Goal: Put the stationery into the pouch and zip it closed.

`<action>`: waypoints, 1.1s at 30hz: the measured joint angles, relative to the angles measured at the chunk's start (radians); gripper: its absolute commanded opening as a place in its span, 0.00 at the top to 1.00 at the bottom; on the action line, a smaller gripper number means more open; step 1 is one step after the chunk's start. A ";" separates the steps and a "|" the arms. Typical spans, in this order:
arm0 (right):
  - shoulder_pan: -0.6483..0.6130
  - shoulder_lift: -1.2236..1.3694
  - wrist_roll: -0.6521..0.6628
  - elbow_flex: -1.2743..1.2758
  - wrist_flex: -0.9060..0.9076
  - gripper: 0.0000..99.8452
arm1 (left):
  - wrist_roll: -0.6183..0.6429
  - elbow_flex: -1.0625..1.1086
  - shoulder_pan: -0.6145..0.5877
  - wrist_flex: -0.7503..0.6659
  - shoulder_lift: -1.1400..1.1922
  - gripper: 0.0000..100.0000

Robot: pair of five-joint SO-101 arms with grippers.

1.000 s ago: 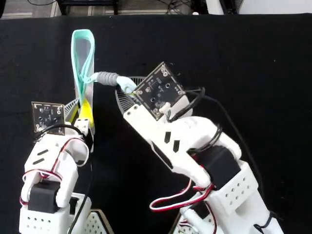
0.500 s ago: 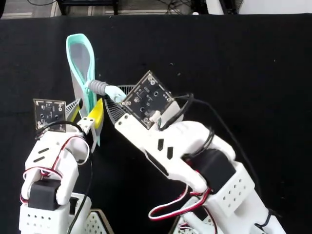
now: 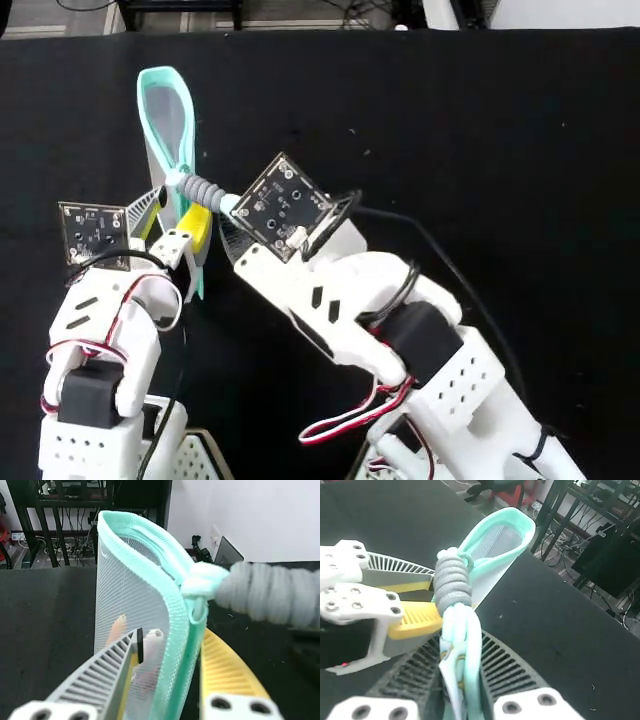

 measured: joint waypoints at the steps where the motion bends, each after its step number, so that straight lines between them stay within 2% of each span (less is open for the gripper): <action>1: 0.000 0.000 0.000 0.000 0.000 0.99 | 0.000 0.000 -0.002 -0.002 0.000 0.94; 2: 0.000 0.000 0.000 0.000 0.000 0.99 | 0.000 0.000 -0.003 -0.002 0.000 0.98; 10: 0.135 0.000 0.000 0.000 0.000 0.99 | -0.021 0.000 -0.003 0.068 -0.006 0.97; 16: 0.138 0.000 0.000 0.089 0.000 0.99 | -0.031 -0.002 0.000 0.072 -0.008 0.97; 21: 0.138 0.000 0.000 0.115 0.000 0.98 | -0.106 0.012 0.101 0.072 -0.008 0.97; 27: 0.138 0.000 0.000 0.117 0.008 0.99 | -0.114 0.012 0.124 0.072 -0.005 0.97; 33: 0.138 0.000 0.000 0.117 0.009 0.99 | -0.114 0.012 0.127 0.072 -0.005 0.85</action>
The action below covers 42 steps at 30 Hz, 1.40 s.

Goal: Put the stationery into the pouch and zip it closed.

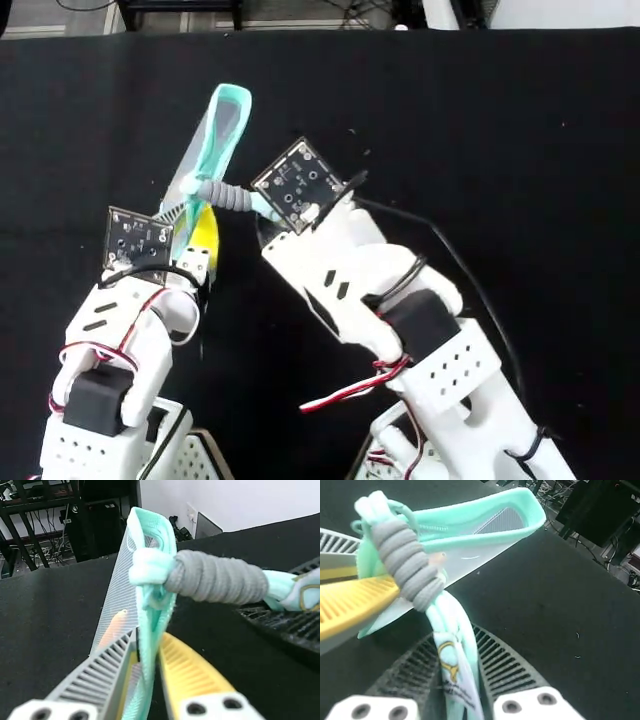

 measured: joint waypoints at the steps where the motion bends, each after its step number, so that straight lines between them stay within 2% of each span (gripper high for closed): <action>1: 0.000 0.000 0.000 0.000 0.000 0.99 | 0.000 0.000 0.000 0.000 0.000 0.85; 6: 0.000 0.000 0.000 0.000 0.000 0.99 | 0.012 0.000 0.000 0.000 0.000 0.89; 11: 0.000 0.000 0.000 0.006 0.000 0.99 | 0.014 0.000 0.002 0.000 0.000 0.97; 16: 0.000 0.000 0.000 0.006 0.005 0.98 | 0.002 0.000 0.002 0.000 0.000 0.97; 23: -0.020 -0.055 0.000 -0.026 0.112 0.83 | -0.008 0.000 0.002 0.000 0.000 0.97; 28: -0.069 -0.123 0.000 -0.044 0.150 0.82 | -0.008 0.000 0.005 0.000 0.000 0.97; 34: -0.127 -0.123 0.000 -0.043 0.051 0.82 | -0.009 0.000 0.005 0.012 -0.003 0.97; 42: -0.129 0.009 -0.002 -0.038 -0.044 0.82 | -0.009 0.000 0.005 0.040 -0.005 0.97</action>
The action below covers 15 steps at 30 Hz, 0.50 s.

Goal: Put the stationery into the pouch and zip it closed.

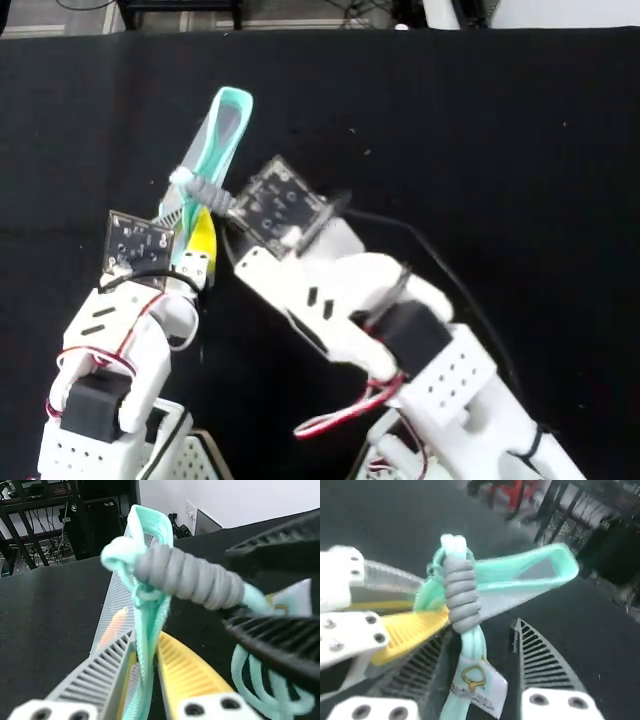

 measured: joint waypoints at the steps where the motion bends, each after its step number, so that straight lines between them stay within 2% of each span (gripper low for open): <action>1: 0.000 0.006 0.000 0.000 0.000 0.82 | 0.000 0.000 0.000 0.000 0.000 0.97; 15: 0.000 0.011 0.002 -0.002 0.074 0.82 | 0.000 0.000 0.000 0.000 0.000 0.97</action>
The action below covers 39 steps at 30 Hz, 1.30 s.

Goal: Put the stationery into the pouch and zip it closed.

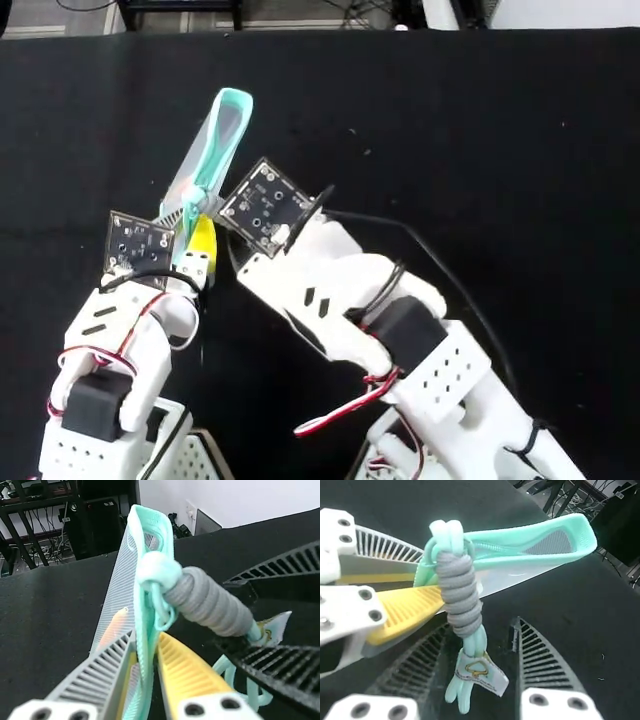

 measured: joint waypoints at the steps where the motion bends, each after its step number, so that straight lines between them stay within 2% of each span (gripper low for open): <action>1: 0.000 0.000 0.000 -0.003 0.002 0.82 | 0.000 0.000 -0.003 0.000 0.000 0.97; 8: 0.000 0.000 -0.002 -0.028 -0.018 0.81 | 0.000 -0.002 -0.043 0.000 0.000 0.97; 12: 0.000 0.000 -0.002 -0.028 -0.026 0.74 | 0.000 -0.002 -0.043 0.000 0.000 0.97; 20: -0.017 0.000 -0.002 -0.028 -0.026 0.79 | 0.000 -0.002 -0.043 0.000 0.000 0.97; 28: -0.049 0.000 -0.002 -0.028 -0.071 0.79 | 0.000 0.003 -0.043 -0.002 -0.002 0.97; 34: -0.049 0.000 -0.002 -0.028 -0.071 0.87 | 0.000 0.003 -0.043 -0.002 -0.002 0.97; 39: -0.049 0.000 -0.002 -0.028 -0.071 0.79 | 0.000 0.003 -0.043 -0.002 -0.002 0.97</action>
